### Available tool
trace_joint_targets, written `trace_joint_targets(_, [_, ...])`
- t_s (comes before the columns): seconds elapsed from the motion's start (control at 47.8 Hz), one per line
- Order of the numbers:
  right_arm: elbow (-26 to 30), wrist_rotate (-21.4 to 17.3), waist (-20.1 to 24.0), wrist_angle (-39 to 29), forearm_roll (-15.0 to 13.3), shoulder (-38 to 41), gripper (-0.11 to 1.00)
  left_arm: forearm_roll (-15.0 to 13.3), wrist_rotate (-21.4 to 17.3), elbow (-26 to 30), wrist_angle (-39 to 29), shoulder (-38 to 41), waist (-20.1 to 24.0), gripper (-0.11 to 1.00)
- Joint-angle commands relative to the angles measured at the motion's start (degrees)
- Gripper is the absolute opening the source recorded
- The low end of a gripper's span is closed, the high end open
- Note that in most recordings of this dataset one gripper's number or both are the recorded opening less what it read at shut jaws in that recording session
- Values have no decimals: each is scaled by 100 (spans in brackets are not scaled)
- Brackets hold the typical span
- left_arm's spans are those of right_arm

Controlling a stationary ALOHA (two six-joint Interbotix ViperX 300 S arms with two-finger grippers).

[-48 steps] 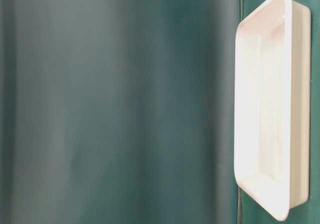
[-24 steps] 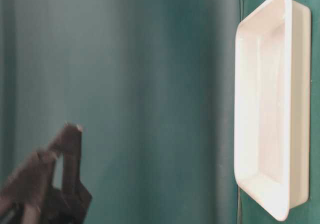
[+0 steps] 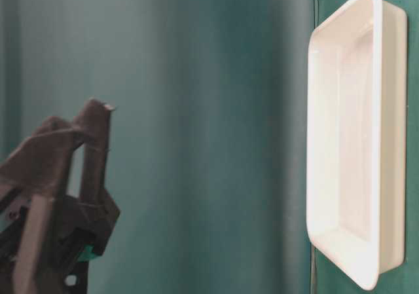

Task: Pick up the tape from a random location and place it into the white case.
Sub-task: 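Move the left gripper over the orange-red tape roll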

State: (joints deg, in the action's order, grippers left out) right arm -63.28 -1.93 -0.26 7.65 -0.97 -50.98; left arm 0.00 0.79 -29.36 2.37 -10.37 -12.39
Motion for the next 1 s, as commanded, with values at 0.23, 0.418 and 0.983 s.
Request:
trace_joint_targets(0.23, [220, 26, -9, -281, -26, 18, 92, -18, 18, 1099, -1600, 536, -97, 100])
trace_joint_targets(0.418, [229, 26, -9, -352, -26, 26, 92, -18, 26, 1881, -2944, 1002, -105, 100])
trace_joint_targets(0.983, [229, 26, -9, -378, -114, 105, 92, 62, 598, 2672, -4799, 1459, -53, 100])
